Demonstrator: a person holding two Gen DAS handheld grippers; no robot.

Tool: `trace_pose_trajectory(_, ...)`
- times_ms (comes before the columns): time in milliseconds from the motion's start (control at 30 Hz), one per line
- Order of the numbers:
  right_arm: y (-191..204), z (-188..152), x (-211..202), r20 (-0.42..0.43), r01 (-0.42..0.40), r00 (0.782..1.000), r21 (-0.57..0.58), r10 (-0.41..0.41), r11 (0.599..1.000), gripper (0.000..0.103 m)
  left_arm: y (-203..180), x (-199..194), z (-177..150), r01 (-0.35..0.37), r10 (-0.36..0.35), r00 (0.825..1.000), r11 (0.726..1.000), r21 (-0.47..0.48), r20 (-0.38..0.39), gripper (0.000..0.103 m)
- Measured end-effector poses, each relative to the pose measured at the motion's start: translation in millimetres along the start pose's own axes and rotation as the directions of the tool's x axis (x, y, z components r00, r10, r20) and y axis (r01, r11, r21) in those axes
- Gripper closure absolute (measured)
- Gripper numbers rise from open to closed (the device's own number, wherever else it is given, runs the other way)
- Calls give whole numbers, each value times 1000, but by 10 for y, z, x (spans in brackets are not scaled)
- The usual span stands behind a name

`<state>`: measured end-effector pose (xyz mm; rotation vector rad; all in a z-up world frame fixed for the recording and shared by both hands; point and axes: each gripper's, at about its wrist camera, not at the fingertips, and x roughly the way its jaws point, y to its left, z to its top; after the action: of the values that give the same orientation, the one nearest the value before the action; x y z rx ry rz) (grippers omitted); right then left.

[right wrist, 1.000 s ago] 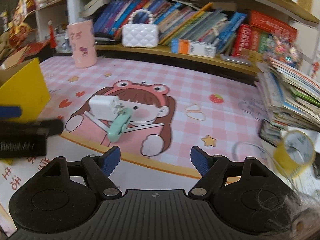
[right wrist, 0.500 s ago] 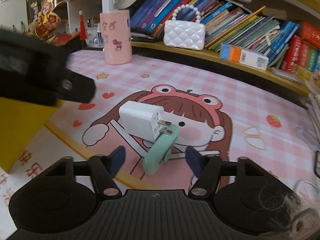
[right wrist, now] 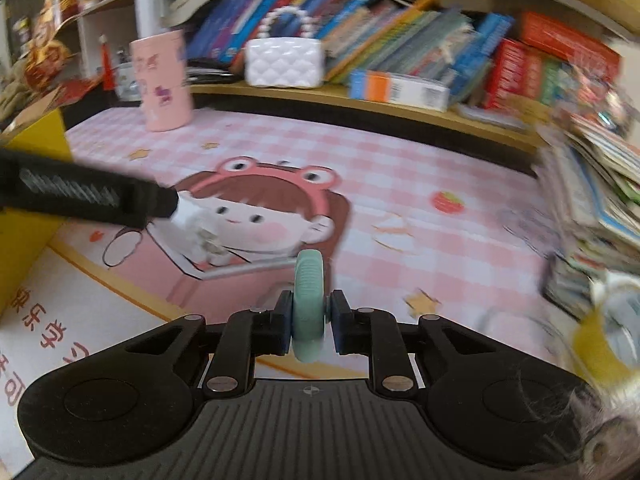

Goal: Organize objects
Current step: 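Grasp the teal cable with the right tool while the left tool grasps the white charger, then carry the white charger and teal cable with both tools over the yellow box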

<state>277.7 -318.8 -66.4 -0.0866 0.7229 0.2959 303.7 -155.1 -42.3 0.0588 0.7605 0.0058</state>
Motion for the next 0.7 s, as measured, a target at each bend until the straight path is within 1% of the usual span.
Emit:
trace_pose_trajectory(100, -80, -36, -116, -5, 10, 1000, 34, -10, 999, 85, -102, 170, -35, 3, -2, 1000, 999, 41, -17, 10)
trace_pose_trajectory(167, -107, -48, -186, -7, 12, 1000, 51, -11, 999, 85, -134, 286, -43, 1, 0, 999, 999, 42, -33, 11)
trace_pose_trajectory(267, -117, -45, -271, -6, 11, 1000, 59, -11, 998, 85, -152, 411, -51, -13, 14, 999, 999, 35, -35, 12)
trace_pose_trajectory(333, -132, -35, -323, -3, 6, 1000, 58, -5, 998, 85, -161, 470, -55, -12, 14, 999, 999, 49, -35, 23)
trace_pose_trajectory(367, -137, -31, -345, -4, 2, 1000, 58, -2, 998, 85, -157, 490, -57, -10, 12, 999, 999, 52, -38, 35)
trace_pose_trajectory(400, -147, -28, -364, -11, -1, 1000, 62, 2, 998, 85, -147, 501, -61, -3, 5, 999, 999, 49, -40, 35)
trace_pose_trajectory(500, -183, -31, -383, -42, -14, 999, 89, 18, 996, 85, -103, 457, -71, 2, -1, 999, 1000, 11, -44, 36)
trace_pose_trajectory(600, -170, -48, -382, -66, -13, 998, 75, 18, 997, 85, 2, 272, -97, 23, -24, 999, 998, -57, -26, 36)
trace_pose_trajectory(700, -135, -58, -371, -76, -13, 997, 60, 17, 998, 85, 86, 58, -143, 33, -34, 999, 996, -77, -10, 36)
